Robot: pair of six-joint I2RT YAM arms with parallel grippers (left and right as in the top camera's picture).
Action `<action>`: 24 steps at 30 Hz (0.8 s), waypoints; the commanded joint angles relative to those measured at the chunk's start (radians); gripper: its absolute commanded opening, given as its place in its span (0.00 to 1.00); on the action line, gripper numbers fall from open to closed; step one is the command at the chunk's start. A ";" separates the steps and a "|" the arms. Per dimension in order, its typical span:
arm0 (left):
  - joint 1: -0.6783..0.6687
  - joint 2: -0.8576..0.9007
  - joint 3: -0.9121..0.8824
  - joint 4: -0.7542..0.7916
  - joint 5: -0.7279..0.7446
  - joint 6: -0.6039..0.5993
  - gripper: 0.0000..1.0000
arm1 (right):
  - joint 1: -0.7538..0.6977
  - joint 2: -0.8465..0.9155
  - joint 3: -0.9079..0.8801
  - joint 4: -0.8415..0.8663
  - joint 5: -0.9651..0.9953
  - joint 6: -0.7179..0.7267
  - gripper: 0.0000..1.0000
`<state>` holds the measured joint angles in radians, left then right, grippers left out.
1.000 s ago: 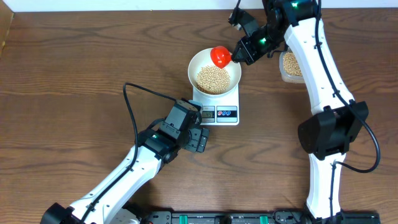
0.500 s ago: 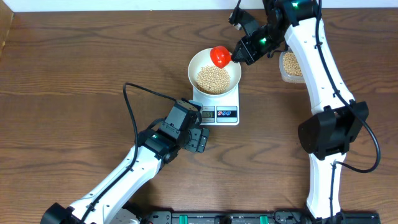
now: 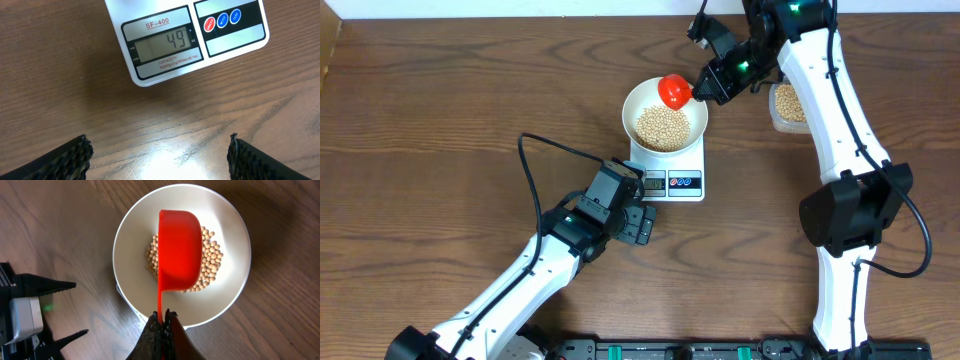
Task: Scoop item into bowl and weigh 50g on scale
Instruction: 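Hold the red scoop tilted over the bowl, tapping out beans, then carry the red scoop with the right gripper to the soybean tub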
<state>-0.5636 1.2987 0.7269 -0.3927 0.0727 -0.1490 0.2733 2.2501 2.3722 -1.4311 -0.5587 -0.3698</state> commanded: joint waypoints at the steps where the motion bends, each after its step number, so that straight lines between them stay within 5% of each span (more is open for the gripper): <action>1: 0.004 -0.012 -0.002 -0.003 -0.005 0.010 0.89 | 0.005 -0.036 0.021 -0.010 0.007 -0.028 0.01; 24: 0.004 -0.012 -0.002 -0.003 -0.005 0.010 0.89 | 0.206 -0.036 0.021 -0.016 0.509 0.011 0.01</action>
<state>-0.5636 1.2987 0.7269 -0.3927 0.0727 -0.1490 0.4679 2.2501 2.3722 -1.4498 -0.1455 -0.3824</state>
